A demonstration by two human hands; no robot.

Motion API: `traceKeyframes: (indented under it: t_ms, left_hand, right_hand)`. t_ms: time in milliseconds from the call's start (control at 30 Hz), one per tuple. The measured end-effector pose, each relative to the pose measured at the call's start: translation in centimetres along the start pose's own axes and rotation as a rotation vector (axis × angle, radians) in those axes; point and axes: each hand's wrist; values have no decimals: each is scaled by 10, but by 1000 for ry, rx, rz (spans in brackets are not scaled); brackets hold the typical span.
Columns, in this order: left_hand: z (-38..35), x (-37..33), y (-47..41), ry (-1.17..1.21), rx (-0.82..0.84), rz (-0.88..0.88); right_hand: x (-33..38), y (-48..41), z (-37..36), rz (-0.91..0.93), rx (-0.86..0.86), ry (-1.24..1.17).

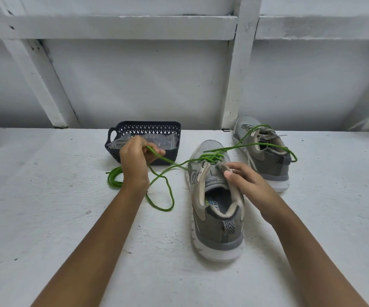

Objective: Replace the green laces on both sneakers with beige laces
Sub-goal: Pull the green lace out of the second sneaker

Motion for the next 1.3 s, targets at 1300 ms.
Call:
traceKeyframes:
  t_ms: [1300]
  left_hand:
    - [-34, 26, 74, -866, 422, 131]
  right_hand:
    - [22, -71, 3, 79, -60, 839]
Point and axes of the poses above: each hand's wrist, its own y-axis away from the middle knuckle, its own z-axis out of the back of the hand, x = y × z, and after that the axes turned 3 degrees about z, right-handed
